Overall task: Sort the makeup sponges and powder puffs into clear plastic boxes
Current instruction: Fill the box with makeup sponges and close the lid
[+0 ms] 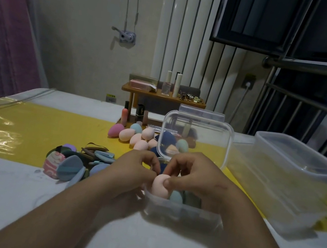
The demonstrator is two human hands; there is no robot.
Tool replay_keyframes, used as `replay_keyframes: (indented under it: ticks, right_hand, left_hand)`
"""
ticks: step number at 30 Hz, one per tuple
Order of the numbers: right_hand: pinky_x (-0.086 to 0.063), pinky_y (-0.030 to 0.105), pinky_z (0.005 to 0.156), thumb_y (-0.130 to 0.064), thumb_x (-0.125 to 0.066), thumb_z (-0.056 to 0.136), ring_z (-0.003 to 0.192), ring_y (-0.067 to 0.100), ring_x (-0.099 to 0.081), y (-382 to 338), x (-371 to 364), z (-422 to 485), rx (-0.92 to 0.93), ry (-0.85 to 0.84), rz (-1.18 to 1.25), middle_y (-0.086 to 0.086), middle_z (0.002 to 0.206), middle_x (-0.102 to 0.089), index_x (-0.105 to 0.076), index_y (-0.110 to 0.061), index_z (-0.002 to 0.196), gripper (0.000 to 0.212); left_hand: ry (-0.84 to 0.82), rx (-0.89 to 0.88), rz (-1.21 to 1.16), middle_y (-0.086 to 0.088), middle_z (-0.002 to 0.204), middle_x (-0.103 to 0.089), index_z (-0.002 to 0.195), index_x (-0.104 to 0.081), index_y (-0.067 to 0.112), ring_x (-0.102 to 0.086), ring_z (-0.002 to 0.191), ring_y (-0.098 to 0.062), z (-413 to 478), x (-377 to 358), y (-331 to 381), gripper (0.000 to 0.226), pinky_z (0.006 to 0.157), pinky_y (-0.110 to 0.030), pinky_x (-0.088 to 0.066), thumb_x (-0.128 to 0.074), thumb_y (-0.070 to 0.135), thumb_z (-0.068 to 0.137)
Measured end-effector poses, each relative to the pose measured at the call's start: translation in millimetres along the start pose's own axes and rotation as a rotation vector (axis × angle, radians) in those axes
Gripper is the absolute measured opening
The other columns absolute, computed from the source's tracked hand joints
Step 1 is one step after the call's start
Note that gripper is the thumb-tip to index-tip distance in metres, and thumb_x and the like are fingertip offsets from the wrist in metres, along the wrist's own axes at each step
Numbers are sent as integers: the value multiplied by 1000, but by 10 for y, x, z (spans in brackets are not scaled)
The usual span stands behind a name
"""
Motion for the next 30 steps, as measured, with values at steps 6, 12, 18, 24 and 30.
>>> replay_keyframes:
  ticks: [6, 12, 18, 24, 30]
  right_hand:
    - [-48, 26, 67, -8, -81, 69, 68, 9, -59, 20, -25, 4, -15, -54, 4, -3, 72, -65, -69, -26, 74, 22]
    - [-42, 11, 60, -9, -81, 76, 60, -3, -56, -11, -80, -20, -82, -122, -164, -15, 65, -66, -77, -24, 77, 15]
    - [-48, 18, 66, -14, -75, 77, 63, -2, -57, -6, -195, 32, -73, -131, -390, -18, 67, -67, -75, -29, 70, 17]
    - [-42, 16, 64, -21, -76, 79, 60, -5, -55, 10, -171, 18, -131, -160, -436, -30, 59, -62, -80, -31, 83, 12]
    - [-42, 17, 69, -19, -74, 80, 70, -1, -58, -8, -139, -13, -127, -201, -321, -24, 65, -65, -81, -30, 88, 15]
  left_hand:
    - [86, 12, 9, -4, 69, -66, 75, -70, 14, -61, 69, -22, 20, -21, 2, 12, 55, -30, -50, -76, 6, 69]
    - [101, 3, 102, 0, 73, -65, 79, -69, 16, -61, 70, -16, 29, -32, 46, 15, 55, -25, -45, -70, 2, 75]
    - [81, 5, 47, -2, 70, -67, 79, -70, 14, -65, 66, -16, 29, -46, 29, 16, 55, -24, -49, -68, -2, 74]
    - [37, 52, -273, -12, 75, -68, 71, -76, 13, -61, 81, -33, 65, -23, -68, 26, 70, -40, -49, -57, -2, 82]
    - [65, 53, -268, -18, 89, -70, 75, -78, 10, -63, 95, -36, 70, -13, -44, 31, 79, -42, -51, -52, -4, 84]
Point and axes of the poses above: each hand's wrist, its own z-axis towards the middle knuckle, its own x-axis out of the back of the hand, y = z × x, the point moved 4 cm from there along z, towards the middle knuckle
